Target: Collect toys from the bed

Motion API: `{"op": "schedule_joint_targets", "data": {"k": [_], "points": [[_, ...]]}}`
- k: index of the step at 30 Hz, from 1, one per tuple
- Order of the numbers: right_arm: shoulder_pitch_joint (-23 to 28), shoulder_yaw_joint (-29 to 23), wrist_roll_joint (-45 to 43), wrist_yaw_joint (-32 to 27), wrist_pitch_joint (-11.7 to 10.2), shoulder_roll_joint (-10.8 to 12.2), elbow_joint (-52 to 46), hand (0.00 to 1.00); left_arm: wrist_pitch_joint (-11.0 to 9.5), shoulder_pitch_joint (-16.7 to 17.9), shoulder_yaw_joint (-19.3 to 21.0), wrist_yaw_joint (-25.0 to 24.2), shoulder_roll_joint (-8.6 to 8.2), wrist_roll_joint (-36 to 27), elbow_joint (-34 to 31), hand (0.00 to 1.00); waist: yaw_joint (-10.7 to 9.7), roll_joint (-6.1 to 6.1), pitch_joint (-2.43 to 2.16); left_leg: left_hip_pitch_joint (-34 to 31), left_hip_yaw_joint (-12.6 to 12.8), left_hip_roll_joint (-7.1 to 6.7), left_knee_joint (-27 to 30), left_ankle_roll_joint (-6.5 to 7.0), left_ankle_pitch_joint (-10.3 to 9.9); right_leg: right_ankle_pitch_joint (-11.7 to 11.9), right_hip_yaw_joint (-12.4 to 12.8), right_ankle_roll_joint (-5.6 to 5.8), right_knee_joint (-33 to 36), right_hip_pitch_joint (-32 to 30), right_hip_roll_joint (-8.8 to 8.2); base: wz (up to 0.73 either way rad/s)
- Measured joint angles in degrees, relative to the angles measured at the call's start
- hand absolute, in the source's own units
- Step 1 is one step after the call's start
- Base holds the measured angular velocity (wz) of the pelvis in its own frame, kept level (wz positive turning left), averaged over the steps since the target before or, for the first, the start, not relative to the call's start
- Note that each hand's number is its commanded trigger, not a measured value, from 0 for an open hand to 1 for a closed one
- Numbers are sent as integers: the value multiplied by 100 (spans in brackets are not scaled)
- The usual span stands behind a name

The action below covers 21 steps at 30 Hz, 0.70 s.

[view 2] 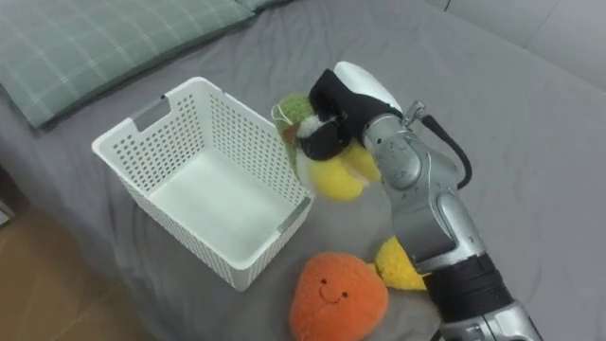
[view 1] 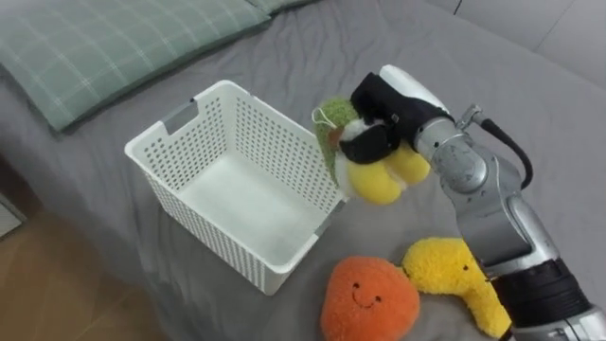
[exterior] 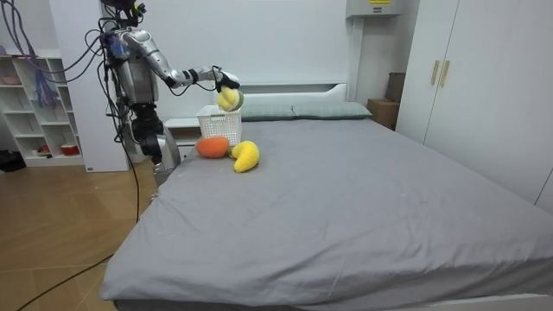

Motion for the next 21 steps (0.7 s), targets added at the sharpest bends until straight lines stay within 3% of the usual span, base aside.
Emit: {"op": "schedule_joint_targets", "data": {"k": [6,7,9,10,11,15,21], "points": [[-78,11,-28,-261,35,123,1,100,21,-35,31,30,38,-1,-3,0,202,21,14,-76,-244,-99,4,-5,64,-15,-152,24,7,15,-42,24],[-79,55,-44,-389,44,176,1,96,46,-55,30,33,35,5,-3,0,264,20,13,-98,-298,-115,5,-7,78,-15,-202,25,6,16,-44,27],[-82,177,-54,-526,108,254,-15,34,91,-80,33,36,36,45,-30,0,311,9,6,-155,-435,-160,5,-23,117,-17,-285,27,4,4,-48,41],[-82,255,-58,-573,115,262,-48,11,117,-125,20,37,24,70,-31,0,315,5,3,-208,-584,-213,5,-35,165,-30,-286,49,4,-21,-58,60],[-82,267,-67,-616,115,295,-56,0,129,-159,18,37,13,70,-42,0,337,0,-1,-264,-709,-260,4,-48,214,-41,-288,66,8,-56,-68,61],[-87,348,-72,-885,158,322,-44,0,134,-120,13,130,11,20,-78,0,569,-14,-9,-297,-903,-346,-42,-63,323,-56,-311,91,26,-51,-93,35],[-92,451,-65,-1297,150,330,296,0,170,-99,8,182,-4,-3,-88,0,785,-45,-7,-294,-1595,-623,-46,-108,470,-86,-286,135,16,1,-123,38]]}}
